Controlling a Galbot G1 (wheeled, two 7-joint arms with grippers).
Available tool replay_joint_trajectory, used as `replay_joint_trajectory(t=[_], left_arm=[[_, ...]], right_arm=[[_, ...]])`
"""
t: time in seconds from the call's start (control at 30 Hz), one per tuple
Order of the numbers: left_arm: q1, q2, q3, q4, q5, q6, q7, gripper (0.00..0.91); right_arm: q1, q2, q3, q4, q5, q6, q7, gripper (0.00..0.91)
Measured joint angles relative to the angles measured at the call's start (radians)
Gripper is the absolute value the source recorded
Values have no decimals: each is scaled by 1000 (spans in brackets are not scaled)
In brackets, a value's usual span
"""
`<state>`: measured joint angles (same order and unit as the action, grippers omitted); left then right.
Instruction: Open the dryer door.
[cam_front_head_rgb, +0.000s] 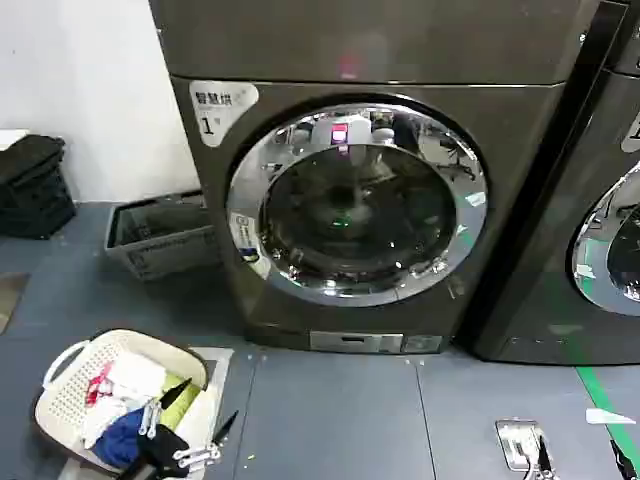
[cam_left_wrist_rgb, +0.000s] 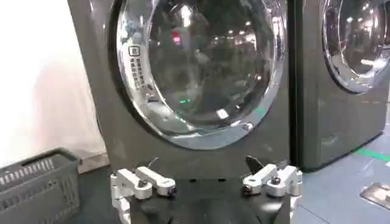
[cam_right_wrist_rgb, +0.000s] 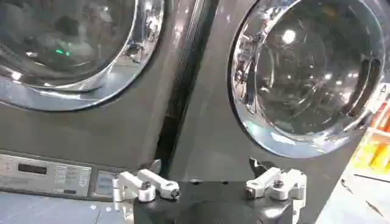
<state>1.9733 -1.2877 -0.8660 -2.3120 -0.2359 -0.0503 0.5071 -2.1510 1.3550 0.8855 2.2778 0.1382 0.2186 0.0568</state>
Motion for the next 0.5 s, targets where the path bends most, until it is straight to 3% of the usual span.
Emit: replay_joint_trajectory(t=[0.5], left_arm=[[9,-13,2,-23,26,-4,2,907]], right_arm=[[145,-204,-48,7,124,-131,-109,907]])
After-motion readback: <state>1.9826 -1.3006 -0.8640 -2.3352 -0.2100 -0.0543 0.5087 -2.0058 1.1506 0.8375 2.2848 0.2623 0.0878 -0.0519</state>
